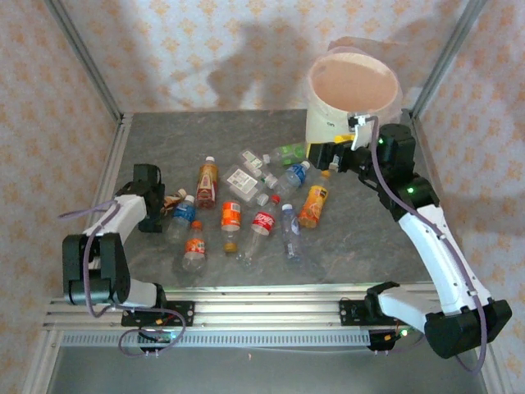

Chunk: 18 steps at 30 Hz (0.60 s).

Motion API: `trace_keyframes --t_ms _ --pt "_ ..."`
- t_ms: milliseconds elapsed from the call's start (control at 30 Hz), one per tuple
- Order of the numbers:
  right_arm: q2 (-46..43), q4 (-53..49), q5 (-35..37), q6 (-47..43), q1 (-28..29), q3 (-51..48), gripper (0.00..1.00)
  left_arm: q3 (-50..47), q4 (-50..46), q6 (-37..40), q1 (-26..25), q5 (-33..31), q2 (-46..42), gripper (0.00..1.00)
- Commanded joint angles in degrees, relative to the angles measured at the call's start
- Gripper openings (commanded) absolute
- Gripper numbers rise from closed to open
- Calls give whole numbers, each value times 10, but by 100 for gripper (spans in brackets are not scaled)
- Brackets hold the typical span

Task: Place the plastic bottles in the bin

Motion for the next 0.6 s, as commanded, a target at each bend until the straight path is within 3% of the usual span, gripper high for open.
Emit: trace_keyframes --t_ms 0,233,567 --pt "-13 0 12 -13 6 -7 99 26 39 -24 9 -26 36 98" --pt "-28 -26 28 -18 9 -8 99 29 110 -25 15 -52 105 83" --pt "-50 -48 64 -23 8 -27 99 47 188 95 18 -56 138 60"
